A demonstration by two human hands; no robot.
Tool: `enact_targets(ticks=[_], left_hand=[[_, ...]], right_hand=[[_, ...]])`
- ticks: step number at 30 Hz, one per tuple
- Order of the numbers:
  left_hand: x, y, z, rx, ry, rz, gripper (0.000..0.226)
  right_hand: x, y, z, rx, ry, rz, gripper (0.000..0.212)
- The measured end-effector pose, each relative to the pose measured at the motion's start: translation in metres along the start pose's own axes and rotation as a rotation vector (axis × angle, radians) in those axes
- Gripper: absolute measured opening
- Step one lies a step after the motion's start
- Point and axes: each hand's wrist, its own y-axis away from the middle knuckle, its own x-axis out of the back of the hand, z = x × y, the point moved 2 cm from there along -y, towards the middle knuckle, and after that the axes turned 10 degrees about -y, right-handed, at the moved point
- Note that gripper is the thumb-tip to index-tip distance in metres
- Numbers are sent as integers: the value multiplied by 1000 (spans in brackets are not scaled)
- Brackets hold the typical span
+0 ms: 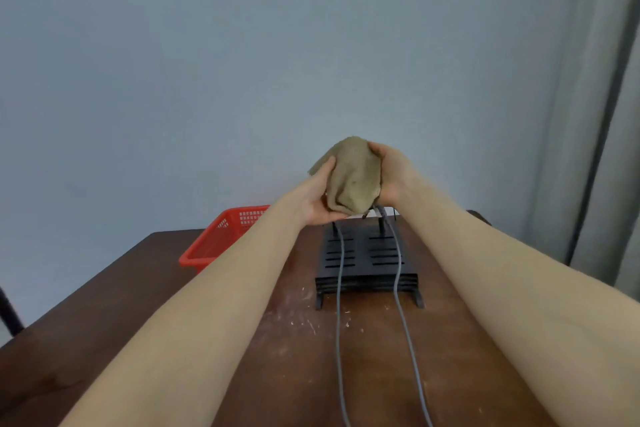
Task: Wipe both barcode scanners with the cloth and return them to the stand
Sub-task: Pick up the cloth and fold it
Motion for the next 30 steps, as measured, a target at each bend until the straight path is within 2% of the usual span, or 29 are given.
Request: enact_targets(ticks=[2, 4, 7, 8, 10, 12, 16, 20, 23, 26, 30], left_hand=[[24, 0, 1, -65, 41, 93, 39], [52, -2, 0, -118, 70, 209, 28], [100, 0, 2, -172, 59, 387, 31], [108, 1, 1, -181, 33, 407, 34], [110, 4, 0, -186, 1, 398, 35], [118, 9, 0, -156, -53, 378, 33], [146, 11, -4, -54, -234, 439, 43], [163, 13, -8, 18, -428, 546, 47], [173, 10, -12, 29, -359, 476, 48], [180, 9, -13, 21, -265, 376, 46], [193, -1, -12, -88, -143, 526, 17]], right_hand=[[-15, -9, 18, -16, 12, 19, 37], [-25, -17, 33, 30, 131, 47, 23], [-43, -24, 66, -68, 279, 51, 20], [-43, -30, 72, -112, 282, 36, 29], [-44, -34, 81, -185, 214, -21, 49], [-54, -40, 94, -242, 116, -81, 54], [-75, -47, 116, -232, 122, -129, 40], [-87, -63, 126, -168, 281, -81, 36], [-97, -73, 132, -158, 332, -69, 29], [-104, -88, 135, -170, 226, -87, 23], [-107, -113, 140, -61, 242, -32, 24]])
